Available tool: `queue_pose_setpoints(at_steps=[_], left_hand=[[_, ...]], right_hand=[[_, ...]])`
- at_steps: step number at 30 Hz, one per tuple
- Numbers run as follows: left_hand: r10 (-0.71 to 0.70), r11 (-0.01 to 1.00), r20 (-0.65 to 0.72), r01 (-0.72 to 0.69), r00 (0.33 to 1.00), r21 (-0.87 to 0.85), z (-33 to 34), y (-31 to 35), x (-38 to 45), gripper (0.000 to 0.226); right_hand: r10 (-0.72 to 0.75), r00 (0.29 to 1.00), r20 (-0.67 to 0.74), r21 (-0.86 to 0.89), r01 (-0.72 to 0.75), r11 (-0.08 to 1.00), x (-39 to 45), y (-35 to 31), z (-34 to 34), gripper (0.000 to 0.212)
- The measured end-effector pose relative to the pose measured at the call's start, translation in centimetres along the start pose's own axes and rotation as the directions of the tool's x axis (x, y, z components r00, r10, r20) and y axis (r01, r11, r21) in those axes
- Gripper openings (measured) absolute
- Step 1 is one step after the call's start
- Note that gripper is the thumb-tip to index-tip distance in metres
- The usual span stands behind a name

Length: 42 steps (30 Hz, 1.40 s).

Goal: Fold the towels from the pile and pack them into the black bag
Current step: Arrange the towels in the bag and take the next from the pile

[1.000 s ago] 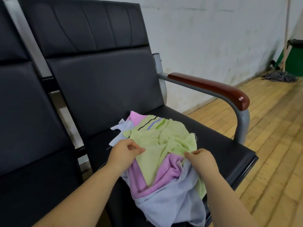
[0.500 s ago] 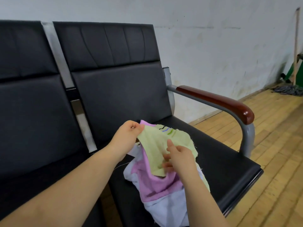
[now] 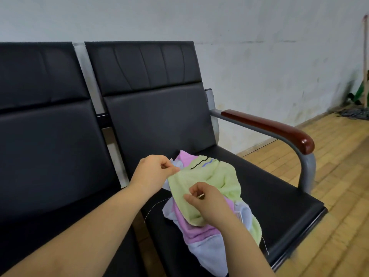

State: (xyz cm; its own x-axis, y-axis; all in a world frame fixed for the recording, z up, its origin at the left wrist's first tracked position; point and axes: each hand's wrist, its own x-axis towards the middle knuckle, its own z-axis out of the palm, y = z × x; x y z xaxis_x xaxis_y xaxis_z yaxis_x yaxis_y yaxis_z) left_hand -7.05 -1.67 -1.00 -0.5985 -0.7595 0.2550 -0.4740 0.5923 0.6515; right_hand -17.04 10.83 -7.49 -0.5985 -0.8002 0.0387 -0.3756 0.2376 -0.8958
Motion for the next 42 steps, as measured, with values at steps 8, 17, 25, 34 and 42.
queue_pose_setpoints(at_steps=[8, 17, 25, 34, 42], left_hand=[[-0.007, 0.999, -0.109, 0.003, 0.994, -0.033, -1.6, -0.1, 0.0, 0.023], [-0.053, 0.761, 0.106, 0.108, 0.993, -0.639, -3.0, 4.2, 0.3, 0.029], [-0.178, 0.925, 0.221, 0.240, 0.959, -0.296, -1.0, 1.8, -1.0, 0.029], [-0.211, 0.884, 0.229, 0.285, 0.950, -0.369, -2.1, 0.1, -1.0, 0.030], [-0.368, 0.534, 0.341, 0.497, 0.865, -0.684, -5.9, 0.1, -2.5, 0.027]], right_hand=[[0.151, 0.969, -0.197, 0.372, -0.069, 0.926, -1.2, -1.4, -0.5, 0.027], [0.264, 0.946, 0.186, 0.973, -0.215, 0.083, -0.3, -3.4, -1.0, 0.053], [0.240, 0.961, 0.138, 0.985, -0.158, 0.068, 0.8, -3.3, 0.2, 0.035], [0.199, 0.970, 0.137, 0.910, -0.203, 0.362, 0.6, -5.0, 1.9, 0.023], [0.091, 0.951, 0.296, 0.955, -0.292, -0.054, 1.4, -4.3, 3.4, 0.041]])
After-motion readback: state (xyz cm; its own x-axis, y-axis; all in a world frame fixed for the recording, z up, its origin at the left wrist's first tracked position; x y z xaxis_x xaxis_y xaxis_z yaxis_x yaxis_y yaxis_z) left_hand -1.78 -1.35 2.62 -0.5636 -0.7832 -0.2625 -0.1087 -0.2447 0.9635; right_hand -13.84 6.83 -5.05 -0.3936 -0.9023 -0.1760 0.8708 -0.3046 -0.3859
